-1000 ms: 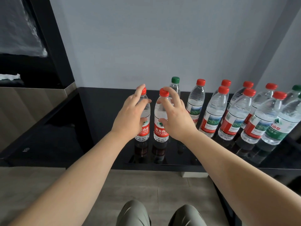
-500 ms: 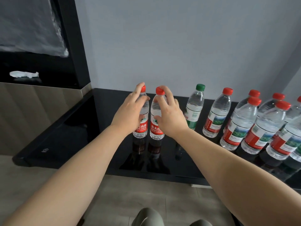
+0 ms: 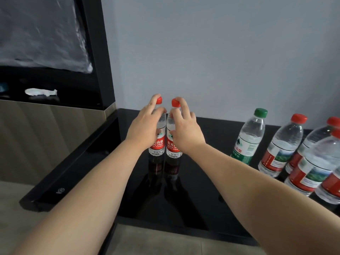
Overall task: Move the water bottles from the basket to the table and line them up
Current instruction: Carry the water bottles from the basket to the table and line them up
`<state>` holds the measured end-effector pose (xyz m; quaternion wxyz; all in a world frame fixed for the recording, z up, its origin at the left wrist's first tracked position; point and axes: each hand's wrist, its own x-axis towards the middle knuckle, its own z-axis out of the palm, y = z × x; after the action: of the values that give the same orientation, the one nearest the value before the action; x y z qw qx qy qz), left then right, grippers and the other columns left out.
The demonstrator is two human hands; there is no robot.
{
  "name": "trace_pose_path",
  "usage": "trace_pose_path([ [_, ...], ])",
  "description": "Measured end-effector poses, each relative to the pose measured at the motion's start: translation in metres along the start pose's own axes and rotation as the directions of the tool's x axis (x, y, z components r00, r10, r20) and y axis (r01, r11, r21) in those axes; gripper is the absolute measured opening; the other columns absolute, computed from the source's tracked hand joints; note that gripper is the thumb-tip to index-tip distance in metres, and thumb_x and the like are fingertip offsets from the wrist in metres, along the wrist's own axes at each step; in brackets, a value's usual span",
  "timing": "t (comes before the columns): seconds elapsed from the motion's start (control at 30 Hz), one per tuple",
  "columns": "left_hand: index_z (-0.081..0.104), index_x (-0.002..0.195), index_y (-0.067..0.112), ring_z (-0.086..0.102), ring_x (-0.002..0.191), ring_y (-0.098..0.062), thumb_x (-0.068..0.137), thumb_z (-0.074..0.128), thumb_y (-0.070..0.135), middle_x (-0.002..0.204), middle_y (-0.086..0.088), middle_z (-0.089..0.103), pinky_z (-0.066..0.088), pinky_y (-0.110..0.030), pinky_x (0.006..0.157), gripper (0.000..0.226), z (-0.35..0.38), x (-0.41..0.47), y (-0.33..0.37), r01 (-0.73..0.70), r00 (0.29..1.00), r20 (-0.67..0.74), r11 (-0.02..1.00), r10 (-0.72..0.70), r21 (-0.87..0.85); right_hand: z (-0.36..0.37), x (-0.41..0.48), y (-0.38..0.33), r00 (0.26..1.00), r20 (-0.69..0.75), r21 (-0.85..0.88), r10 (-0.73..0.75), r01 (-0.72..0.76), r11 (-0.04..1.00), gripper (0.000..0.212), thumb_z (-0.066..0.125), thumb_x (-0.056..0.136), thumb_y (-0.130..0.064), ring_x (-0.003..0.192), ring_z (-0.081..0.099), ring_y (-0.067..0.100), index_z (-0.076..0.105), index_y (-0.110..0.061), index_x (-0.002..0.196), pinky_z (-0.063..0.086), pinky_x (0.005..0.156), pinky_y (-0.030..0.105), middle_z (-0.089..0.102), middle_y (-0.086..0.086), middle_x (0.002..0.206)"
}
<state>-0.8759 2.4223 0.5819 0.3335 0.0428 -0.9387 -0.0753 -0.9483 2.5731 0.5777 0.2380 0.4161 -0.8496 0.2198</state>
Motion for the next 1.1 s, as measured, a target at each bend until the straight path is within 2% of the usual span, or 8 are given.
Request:
trace_pose_path([
  [0.2, 0.055, 0.13, 0.018, 0.055, 0.125, -0.027, 0.079, 0.08, -0.001, 0.169, 0.006, 0.004, 0.056, -0.039, 0.085, 0.06, 0.016, 0.02, -0.034, 0.069, 0.997, -0.025, 0.997, -0.07, -0.04, 0.03, 0.038, -0.001, 1.0, 0.017, -0.007, -0.004, 0.004, 1.0, 0.056, 0.073, 0.082, 0.005, 0.112, 0.045, 0.03, 0.04, -0.019, 0.121, 0.058, 0.065, 0.041, -0.001, -0.009, 0.164],
  [0.3, 0.054, 0.128, 0.018, 0.057, 0.119, -0.027, 0.079, 0.075, -0.007, 0.169, 0.008, 0.004, 0.053, -0.036, 0.08, 0.059, 0.024, 0.033, -0.046, 0.076, 0.996, -0.032, 0.996, -0.077, -0.045, 0.042, 0.055, 0.0, 1.0, 0.015, -0.003, 0.002, -0.002, 1.0, 0.054, 0.071, 0.084, 0.005, 0.116, 0.045, 0.031, 0.041, -0.018, 0.122, 0.058, 0.067, 0.04, -0.002, -0.009, 0.165],
  [0.43, 0.052, 0.131, 0.019, 0.057, 0.117, -0.023, 0.079, 0.073, -0.009, 0.168, 0.012, -0.001, 0.044, -0.028, 0.072, 0.063, 0.038, 0.048, -0.06, 0.095, 0.994, -0.053, 0.995, -0.097, -0.041, 0.059, 0.075, 0.003, 1.0, 0.007, 0.013, -0.011, 0.011, 1.0, 0.051, 0.069, 0.084, 0.005, 0.112, 0.045, 0.032, 0.043, -0.016, 0.122, 0.056, 0.067, 0.04, 0.0, -0.008, 0.165],
  [0.6, 0.053, 0.13, 0.018, 0.053, 0.124, -0.022, 0.077, 0.075, -0.009, 0.168, 0.009, 0.002, 0.05, -0.031, 0.077, 0.064, 0.051, 0.064, -0.072, 0.11, 0.989, -0.091, 0.993, -0.114, -0.043, 0.075, 0.096, 0.007, 1.0, 0.004, 0.007, 0.003, -0.003, 1.0, 0.048, 0.063, 0.087, 0.004, 0.111, 0.043, 0.033, 0.042, -0.016, 0.125, 0.05, 0.069, 0.038, -0.002, -0.008, 0.165],
  [0.77, 0.053, 0.13, 0.02, 0.055, 0.118, -0.022, 0.077, 0.074, -0.008, 0.167, 0.011, 0.003, 0.042, -0.028, 0.069, 0.064, 0.059, 0.077, -0.087, 0.1, 0.99, -0.092, 0.994, -0.104, -0.045, 0.088, 0.113, 0.011, 1.0, -0.012, 0.007, 0.0, 0.0, 1.0, 0.05, 0.064, 0.084, 0.008, 0.108, 0.043, 0.032, 0.042, -0.017, 0.122, 0.054, 0.066, 0.04, -0.001, -0.009, 0.164],
  [0.93, 0.052, 0.127, 0.022, 0.057, 0.112, -0.022, 0.076, 0.075, -0.009, 0.167, 0.012, 0.002, 0.046, -0.029, 0.067, 0.065, 0.071, 0.091, -0.103, 0.089, 0.991, -0.098, 0.995, -0.093, -0.045, 0.1, 0.131, 0.019, 1.0, -0.016, 0.005, 0.004, -0.004, 1.0, 0.047, 0.065, 0.084, 0.006, 0.108, 0.042, 0.032, 0.042, -0.018, 0.117, 0.055, 0.065, 0.042, -0.001, -0.01, 0.163],
  [1.1, 0.052, 0.128, 0.022, 0.059, 0.11, -0.024, 0.075, 0.076, -0.008, 0.167, 0.013, 0.0, 0.049, -0.032, 0.072, 0.066, 0.084, 0.109, -0.119, 0.099, 0.99, -0.096, 0.994, -0.103, -0.044, 0.119, 0.153, 0.027, 1.0, -0.025, -0.006, -0.009, 0.008, 1.0, 0.046, 0.066, 0.086, 0.004, 0.11, 0.042, 0.032, 0.04, -0.017, 0.118, 0.054, 0.068, 0.04, -0.004, -0.007, 0.164],
])
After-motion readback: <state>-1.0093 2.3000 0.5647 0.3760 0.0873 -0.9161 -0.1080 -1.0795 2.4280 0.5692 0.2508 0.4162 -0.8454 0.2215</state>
